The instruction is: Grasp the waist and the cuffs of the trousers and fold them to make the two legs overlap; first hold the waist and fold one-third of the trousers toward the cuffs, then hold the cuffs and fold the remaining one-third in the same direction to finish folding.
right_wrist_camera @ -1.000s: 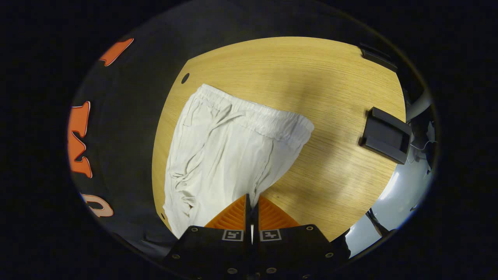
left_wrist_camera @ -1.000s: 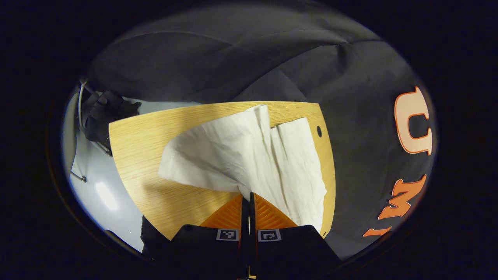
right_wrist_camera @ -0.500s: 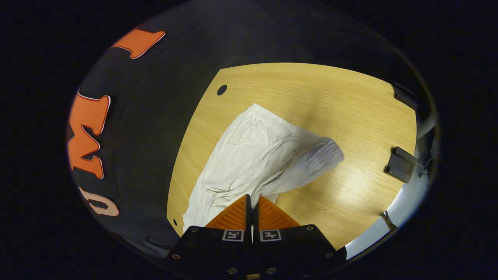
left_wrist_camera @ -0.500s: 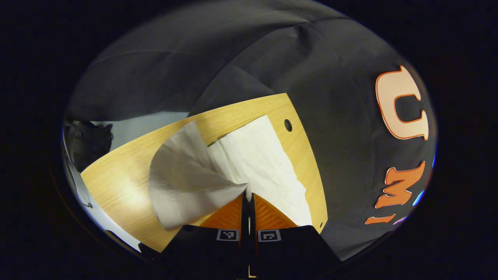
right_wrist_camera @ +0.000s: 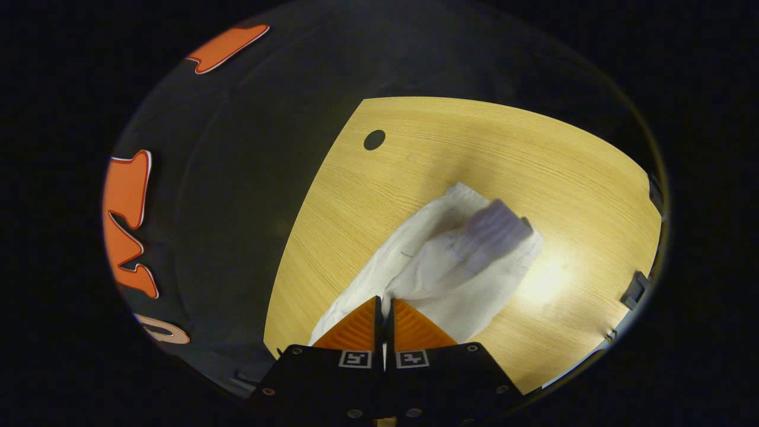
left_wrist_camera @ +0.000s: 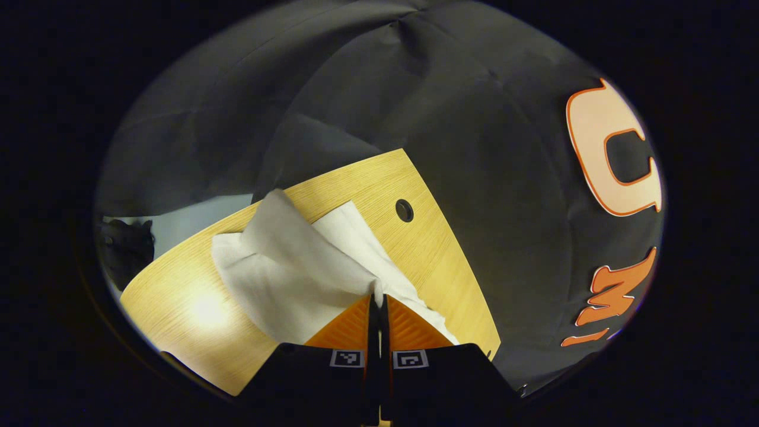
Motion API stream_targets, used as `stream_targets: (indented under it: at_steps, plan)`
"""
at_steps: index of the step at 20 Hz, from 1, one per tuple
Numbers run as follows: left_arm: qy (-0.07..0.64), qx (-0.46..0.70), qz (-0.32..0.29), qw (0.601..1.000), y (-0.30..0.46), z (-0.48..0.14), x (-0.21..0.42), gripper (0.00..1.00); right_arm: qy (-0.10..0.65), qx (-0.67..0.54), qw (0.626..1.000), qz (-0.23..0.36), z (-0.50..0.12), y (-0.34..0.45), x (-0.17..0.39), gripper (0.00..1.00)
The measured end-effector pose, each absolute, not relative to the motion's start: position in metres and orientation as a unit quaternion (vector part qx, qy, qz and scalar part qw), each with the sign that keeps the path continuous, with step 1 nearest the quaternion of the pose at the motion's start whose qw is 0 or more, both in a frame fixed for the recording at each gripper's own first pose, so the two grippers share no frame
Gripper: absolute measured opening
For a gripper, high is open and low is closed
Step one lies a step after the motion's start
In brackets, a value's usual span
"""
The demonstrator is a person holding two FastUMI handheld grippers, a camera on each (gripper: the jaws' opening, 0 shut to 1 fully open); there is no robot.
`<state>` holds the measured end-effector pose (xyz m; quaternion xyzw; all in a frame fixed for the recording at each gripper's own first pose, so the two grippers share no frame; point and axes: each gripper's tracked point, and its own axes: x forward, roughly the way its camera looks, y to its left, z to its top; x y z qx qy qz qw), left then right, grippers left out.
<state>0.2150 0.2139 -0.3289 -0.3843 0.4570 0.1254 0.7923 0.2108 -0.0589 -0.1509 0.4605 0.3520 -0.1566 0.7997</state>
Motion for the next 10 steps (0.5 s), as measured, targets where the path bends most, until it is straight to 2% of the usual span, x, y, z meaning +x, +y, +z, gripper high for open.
stream_targets:
  at_steps: [6,10]
  plan:
    - [0.462,-0.356,0.128,0.802,0.203,-0.363,0.279,0.04,0.380,0.453,0.792,-0.154,-0.169,-0.063,0.276,0.01]
    - [0.490,-0.329,0.139,0.795,0.198,-0.393,0.287,0.04,0.402,0.437,0.786,-0.170,-0.186,-0.068,0.295,0.02]
